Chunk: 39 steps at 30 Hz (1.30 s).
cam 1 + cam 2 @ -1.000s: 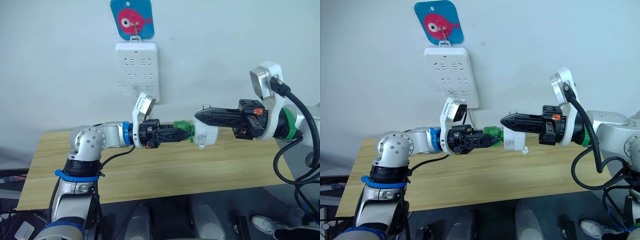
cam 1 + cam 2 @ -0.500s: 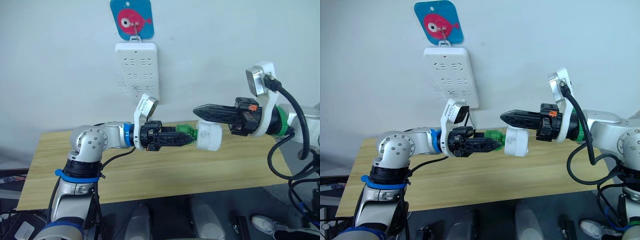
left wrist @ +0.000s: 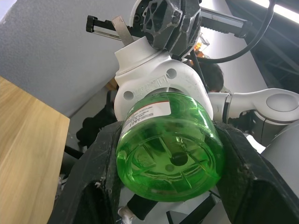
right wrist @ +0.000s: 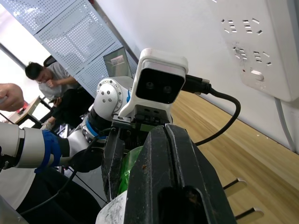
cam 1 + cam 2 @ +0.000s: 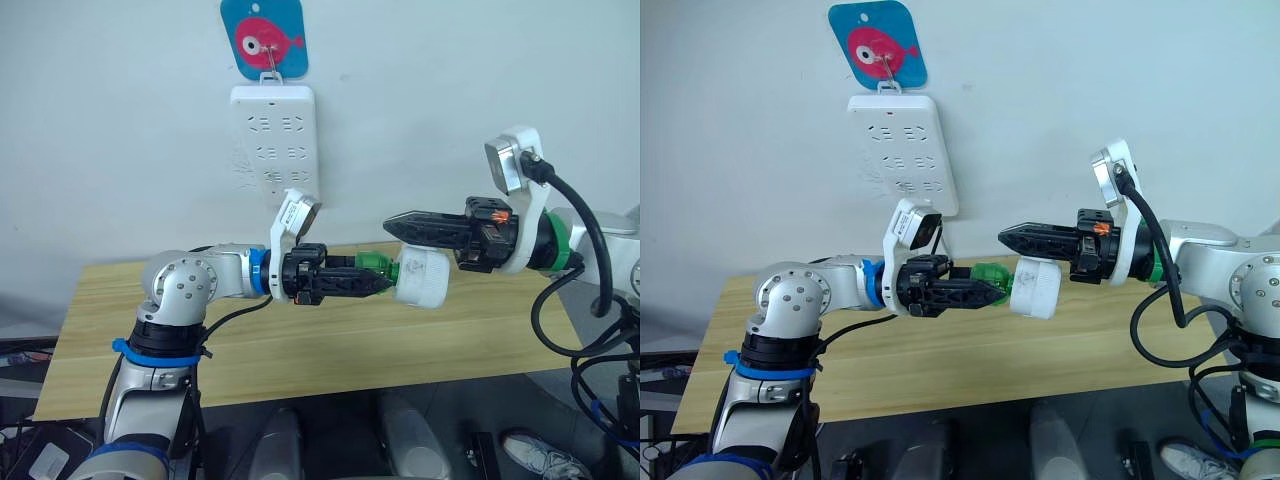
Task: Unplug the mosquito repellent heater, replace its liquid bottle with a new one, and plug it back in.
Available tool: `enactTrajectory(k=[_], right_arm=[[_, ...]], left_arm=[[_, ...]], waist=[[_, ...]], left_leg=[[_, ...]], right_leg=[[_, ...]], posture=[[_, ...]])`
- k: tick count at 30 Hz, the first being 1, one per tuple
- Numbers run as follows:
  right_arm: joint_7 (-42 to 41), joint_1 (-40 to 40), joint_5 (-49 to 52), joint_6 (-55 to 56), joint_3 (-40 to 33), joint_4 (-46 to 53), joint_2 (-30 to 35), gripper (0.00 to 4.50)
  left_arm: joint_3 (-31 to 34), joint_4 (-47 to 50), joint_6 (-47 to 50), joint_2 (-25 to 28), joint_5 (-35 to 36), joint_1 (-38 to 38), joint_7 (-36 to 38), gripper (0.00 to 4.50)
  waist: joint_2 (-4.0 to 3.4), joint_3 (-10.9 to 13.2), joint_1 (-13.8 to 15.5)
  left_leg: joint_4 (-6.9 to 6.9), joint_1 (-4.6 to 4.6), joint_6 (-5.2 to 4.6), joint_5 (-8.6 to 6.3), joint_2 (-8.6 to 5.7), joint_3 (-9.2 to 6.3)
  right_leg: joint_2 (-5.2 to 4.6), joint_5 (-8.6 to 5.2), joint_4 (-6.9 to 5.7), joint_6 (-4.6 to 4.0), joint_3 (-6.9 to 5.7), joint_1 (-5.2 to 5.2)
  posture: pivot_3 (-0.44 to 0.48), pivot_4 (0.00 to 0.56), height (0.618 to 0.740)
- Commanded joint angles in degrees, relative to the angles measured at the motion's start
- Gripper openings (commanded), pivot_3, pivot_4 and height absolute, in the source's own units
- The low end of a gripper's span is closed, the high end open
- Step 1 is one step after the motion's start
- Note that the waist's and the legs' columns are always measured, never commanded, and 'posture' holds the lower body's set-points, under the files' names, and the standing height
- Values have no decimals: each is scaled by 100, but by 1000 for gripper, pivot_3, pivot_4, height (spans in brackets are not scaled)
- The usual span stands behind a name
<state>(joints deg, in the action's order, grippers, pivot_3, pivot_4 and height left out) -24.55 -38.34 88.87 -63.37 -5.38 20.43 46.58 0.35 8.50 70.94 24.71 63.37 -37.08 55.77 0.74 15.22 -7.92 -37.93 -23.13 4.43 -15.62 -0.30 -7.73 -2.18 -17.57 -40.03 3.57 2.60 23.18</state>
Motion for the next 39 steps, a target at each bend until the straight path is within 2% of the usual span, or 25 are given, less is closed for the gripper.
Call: enactTrajectory(k=[1,22,39], right_arm=[[-43,-34,-31,-91,51,103,0,0],[-6,-11,269,-394,101,-37,-53,0],[159,-100,313,-330,9,-56,-158,0]], left_arm=[[145,209,-39,-73,309,-86,42,2297],[198,222,-3,-66,541,-88,-63,2297],[227,102,-108,-83,464,-76,-224,2297]], waist=[[0,0,0],[0,0,0],[0,0,-1]], left_leg=[[0,0,0,0,0,0],[0,0,0,0,0,0],[0,0,0,0,0,0]], right_leg=[[0,0,0,0,0,0],[0,0,0,0,0,0],[0,0,0,0,0,0]], posture=[[-182,210,740],[-181,211,740],[-180,209,740]])
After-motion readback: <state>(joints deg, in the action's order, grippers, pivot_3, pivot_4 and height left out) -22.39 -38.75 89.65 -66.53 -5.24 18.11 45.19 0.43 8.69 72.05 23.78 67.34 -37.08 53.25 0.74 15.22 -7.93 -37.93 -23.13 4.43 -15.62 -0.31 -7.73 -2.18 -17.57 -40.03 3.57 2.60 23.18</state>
